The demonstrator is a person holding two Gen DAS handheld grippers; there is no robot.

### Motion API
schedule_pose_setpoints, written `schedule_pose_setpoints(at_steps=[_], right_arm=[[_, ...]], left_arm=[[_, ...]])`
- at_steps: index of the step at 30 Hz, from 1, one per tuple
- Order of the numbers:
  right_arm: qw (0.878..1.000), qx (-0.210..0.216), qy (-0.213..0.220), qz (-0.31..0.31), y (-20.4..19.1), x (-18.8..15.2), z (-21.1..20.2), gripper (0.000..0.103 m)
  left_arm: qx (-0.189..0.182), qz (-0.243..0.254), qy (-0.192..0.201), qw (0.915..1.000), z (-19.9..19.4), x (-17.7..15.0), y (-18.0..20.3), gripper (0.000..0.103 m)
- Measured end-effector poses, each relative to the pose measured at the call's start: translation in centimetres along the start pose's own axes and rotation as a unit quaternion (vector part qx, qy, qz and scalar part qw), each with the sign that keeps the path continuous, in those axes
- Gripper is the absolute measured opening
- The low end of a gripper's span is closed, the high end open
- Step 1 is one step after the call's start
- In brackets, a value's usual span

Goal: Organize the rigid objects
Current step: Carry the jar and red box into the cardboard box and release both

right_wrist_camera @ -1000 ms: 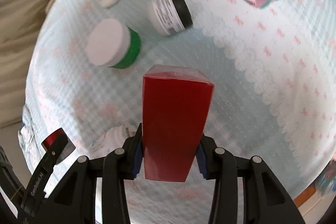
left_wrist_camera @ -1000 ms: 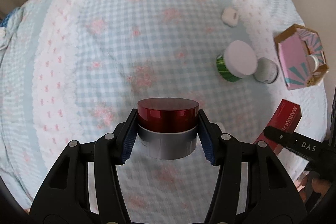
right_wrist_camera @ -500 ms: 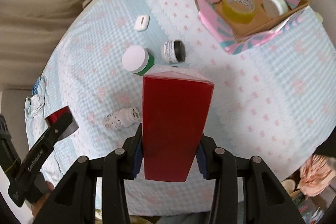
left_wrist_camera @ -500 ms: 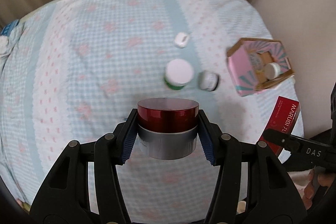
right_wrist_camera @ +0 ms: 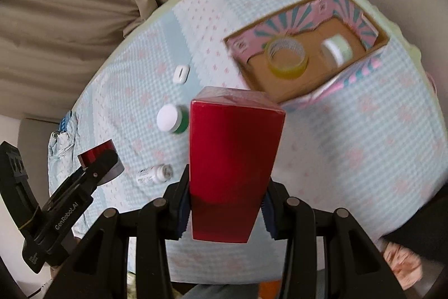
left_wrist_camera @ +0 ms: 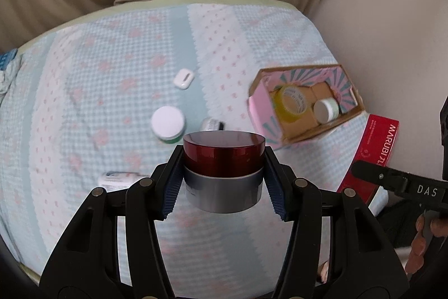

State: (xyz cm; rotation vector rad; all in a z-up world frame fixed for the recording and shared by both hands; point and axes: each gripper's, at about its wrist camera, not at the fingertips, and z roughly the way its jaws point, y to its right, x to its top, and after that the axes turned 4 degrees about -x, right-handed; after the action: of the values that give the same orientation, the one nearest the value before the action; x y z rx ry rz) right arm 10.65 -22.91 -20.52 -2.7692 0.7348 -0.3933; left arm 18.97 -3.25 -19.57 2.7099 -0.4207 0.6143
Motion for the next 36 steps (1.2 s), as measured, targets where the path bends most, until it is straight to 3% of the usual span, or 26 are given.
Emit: schedule_pose_setpoints(at_steps=[6,16,26,36], right_arm=[[0.999,0.013,0.007,-0.046,5.4,5.3,-1.7,0.039],[0.995,-0.014,0.008,-0.101,14.5,14.7,-1.5,0.039],[0.985,-0.043,-0.007,-0.168,17.9,21.7,5.9,0.039],[0.97,-0.061,-0.019,-0.235,19.4,23.3,12.9,0.039]], left_arm=[[0.006,-0.034,0.007,0.9994,2.3,1.4,6.2,0.05],[0.002,-0.051,-0.003,0.9987,10.1,4.5,15.1,0.05],[-0.009,-0.008,-0.063,0.998,21.6,6.1,19.8,0.05],[0.0,0.015,-0.116,0.9931,29.4,4.9,20.8,0.05]])
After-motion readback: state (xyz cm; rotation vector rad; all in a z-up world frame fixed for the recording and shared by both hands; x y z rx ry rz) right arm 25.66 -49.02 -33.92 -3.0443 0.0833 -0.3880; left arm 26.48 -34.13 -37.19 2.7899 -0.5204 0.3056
